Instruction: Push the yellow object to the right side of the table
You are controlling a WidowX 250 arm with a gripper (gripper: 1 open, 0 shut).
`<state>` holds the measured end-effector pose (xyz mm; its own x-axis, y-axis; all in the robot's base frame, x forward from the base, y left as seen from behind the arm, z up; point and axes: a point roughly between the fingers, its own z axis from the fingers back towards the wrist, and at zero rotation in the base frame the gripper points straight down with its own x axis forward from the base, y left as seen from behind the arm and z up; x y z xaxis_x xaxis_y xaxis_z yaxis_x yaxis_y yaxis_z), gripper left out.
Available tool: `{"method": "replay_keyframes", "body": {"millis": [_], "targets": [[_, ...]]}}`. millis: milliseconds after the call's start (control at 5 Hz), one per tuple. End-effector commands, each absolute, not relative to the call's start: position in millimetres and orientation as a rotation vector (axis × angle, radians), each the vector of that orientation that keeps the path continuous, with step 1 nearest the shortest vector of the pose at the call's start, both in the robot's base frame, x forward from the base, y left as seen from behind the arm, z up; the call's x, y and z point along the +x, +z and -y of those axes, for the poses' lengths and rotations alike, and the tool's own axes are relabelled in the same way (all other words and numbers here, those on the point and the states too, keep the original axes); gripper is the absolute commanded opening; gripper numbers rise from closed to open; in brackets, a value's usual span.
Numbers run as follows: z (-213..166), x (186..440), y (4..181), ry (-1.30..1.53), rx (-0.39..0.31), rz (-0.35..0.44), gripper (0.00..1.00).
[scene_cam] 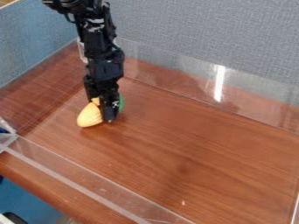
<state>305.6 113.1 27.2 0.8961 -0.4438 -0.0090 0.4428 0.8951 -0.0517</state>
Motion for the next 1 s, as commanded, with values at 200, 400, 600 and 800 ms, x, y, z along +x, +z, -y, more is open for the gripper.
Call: {"method": "replay_keyframes", "body": {"millis": [200,400,600,800], "targets": [[-103.7,319.1,50.1,-0.393,-0.007,0.045,0.00],[-94.7,321.2,51.5,-0.380,-0.007,0.048,0.00],[-86.0,323.4,52.5,-0.368,-0.007,0.052,0.00],[-82.3,323.9,45.0,-0.462,-0.010,0.054,0.00]]}}
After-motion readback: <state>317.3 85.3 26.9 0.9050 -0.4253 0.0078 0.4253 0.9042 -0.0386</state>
